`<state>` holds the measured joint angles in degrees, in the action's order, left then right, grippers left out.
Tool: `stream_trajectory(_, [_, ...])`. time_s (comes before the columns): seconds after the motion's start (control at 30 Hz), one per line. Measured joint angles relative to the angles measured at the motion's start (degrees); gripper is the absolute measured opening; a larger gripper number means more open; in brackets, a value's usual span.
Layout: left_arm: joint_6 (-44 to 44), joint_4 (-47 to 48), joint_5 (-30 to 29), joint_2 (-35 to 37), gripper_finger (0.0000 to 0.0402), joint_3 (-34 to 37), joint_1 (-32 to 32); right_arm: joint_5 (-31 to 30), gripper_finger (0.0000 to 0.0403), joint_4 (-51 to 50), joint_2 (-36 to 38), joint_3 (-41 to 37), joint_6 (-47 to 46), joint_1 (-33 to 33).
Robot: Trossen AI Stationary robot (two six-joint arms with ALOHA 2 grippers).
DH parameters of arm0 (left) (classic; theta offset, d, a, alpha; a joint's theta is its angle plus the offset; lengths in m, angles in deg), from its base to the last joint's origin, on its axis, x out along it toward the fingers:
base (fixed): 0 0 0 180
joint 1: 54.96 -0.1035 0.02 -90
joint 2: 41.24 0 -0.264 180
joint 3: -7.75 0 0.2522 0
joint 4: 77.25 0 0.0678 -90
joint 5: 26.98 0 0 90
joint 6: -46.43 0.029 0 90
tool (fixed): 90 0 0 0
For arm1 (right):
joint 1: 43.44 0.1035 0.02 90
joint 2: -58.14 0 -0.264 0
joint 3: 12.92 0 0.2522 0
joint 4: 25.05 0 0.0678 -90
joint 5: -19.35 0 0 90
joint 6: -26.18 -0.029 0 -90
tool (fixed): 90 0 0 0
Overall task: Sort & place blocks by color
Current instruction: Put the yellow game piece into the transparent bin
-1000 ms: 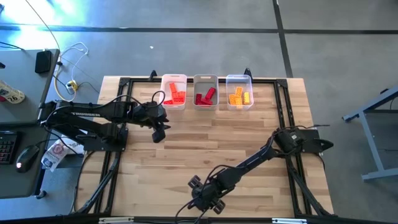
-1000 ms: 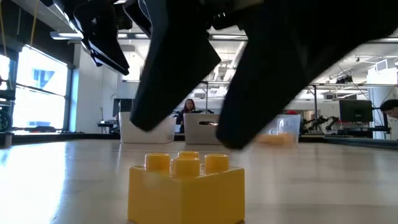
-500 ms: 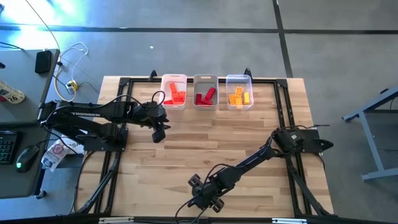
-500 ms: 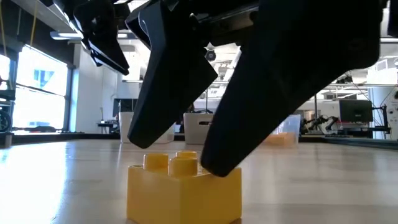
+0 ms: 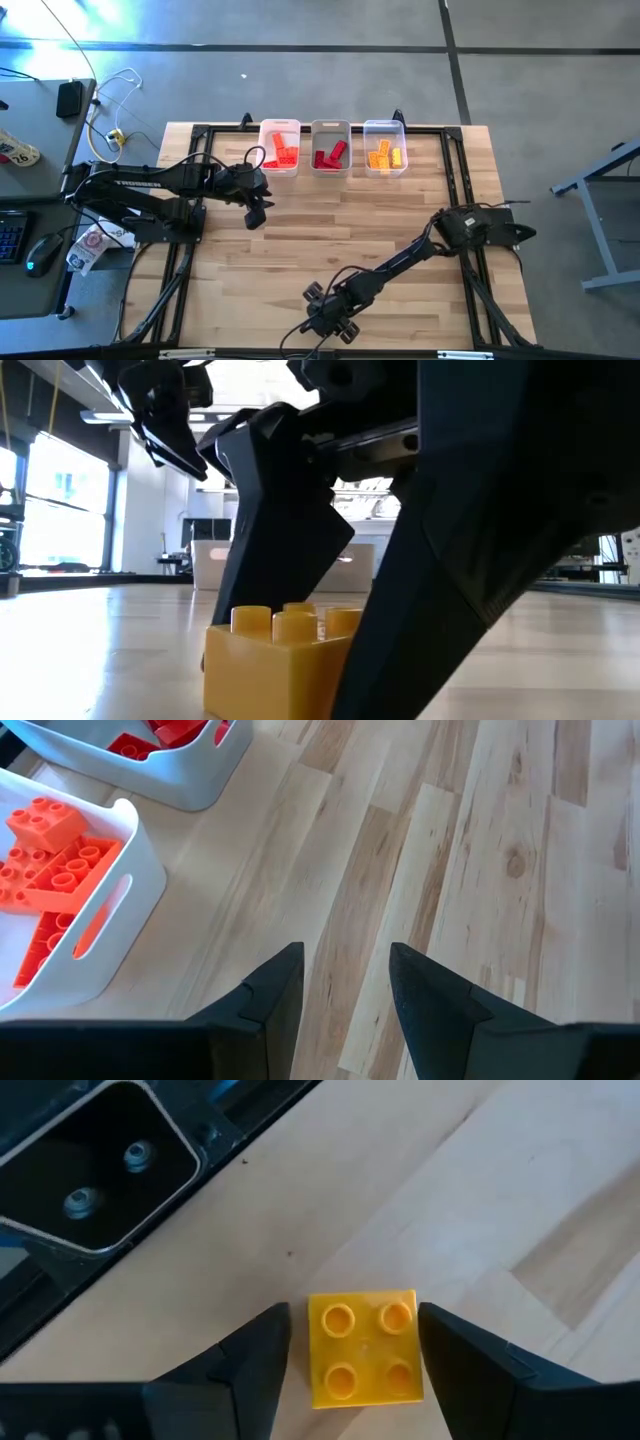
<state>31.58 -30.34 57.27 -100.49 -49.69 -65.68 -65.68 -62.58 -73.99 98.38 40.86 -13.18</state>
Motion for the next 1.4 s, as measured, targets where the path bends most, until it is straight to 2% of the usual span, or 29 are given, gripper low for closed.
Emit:
stream_trajectory(0.1, [0.0, 0.0, 0.0, 0.0, 0.0136, 0.0, 0.0, -0.2, 0.0193, -0.2, 0.1, 0.0, -1.4, 0.1])
stream_trajectory(0.3, [0.0, 0.0, 0.0, 0.0, 0.0136, 0.0, 0.0, -0.5, 0.0114, -1.1, 0.1, 0.0, -3.6, 0.1])
stream_trajectory(0.53, [0.0, 0.0, 0.0, 0.0, 0.0136, 0.0, 0.0, -3.8, 0.0114, -2.9, 0.6, 0.0, -6.1, 0.2])
stream_trajectory(0.87, [0.0, 0.0, 0.0, 0.0, 0.0136, 0.0, 0.0, -25.5, 0.0114, -16.0, 7.8, -0.2, -7.7, -2.4])
stream_trajectory(1.1, [0.0, 0.0, 0.0, 0.0, 0.0136, 0.0, 0.0, -33.2, 0.0114, -24.5, 11.9, -0.2, -11.9, -6.8])
stream_trajectory(1.4, [2.0, 0.0, -2.6, 0.0, 0.0136, 0.0, 0.0, -39.0, 0.0114, -36.3, 12.7, -0.2, -17.5, -12.6])
